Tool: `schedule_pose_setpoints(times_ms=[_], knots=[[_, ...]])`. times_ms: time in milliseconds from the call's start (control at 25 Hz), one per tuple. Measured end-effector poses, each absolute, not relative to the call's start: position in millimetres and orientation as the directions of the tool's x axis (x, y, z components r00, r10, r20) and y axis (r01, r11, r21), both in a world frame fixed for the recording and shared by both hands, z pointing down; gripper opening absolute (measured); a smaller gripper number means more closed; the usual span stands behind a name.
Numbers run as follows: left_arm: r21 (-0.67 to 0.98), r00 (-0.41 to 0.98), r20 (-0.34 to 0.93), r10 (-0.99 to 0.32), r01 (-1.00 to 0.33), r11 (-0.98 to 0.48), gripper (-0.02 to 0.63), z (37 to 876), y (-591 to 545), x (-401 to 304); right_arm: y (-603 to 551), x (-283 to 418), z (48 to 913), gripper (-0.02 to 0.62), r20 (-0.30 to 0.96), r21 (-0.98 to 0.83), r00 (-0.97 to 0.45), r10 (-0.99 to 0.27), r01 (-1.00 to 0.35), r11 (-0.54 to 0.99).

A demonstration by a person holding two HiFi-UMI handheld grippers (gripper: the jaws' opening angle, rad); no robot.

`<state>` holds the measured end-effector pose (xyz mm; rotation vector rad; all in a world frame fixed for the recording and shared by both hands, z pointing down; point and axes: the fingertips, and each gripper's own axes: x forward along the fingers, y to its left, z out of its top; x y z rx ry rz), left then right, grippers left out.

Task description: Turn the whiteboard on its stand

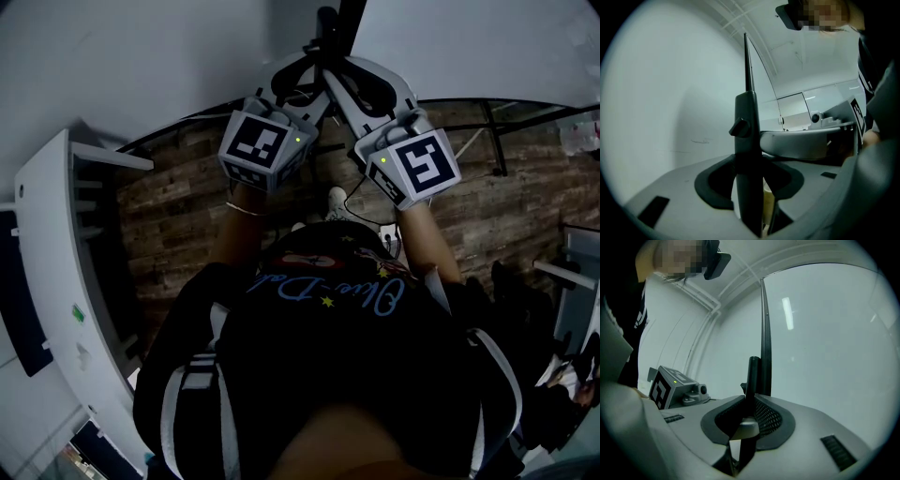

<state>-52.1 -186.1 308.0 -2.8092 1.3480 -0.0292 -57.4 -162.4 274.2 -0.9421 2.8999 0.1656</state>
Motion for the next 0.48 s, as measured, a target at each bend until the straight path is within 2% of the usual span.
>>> schedule_pose_setpoints(times_ms=[480], knots=[[-0.028, 0.632, 0.009, -0.775, -0.774, -0.632, 0.170, 309.2, -181.6, -47.0, -158.4, -52.3, 275.3, 0.061, -0.122, 0.064, -0.793, -0.597, -0.607, 0.793]])
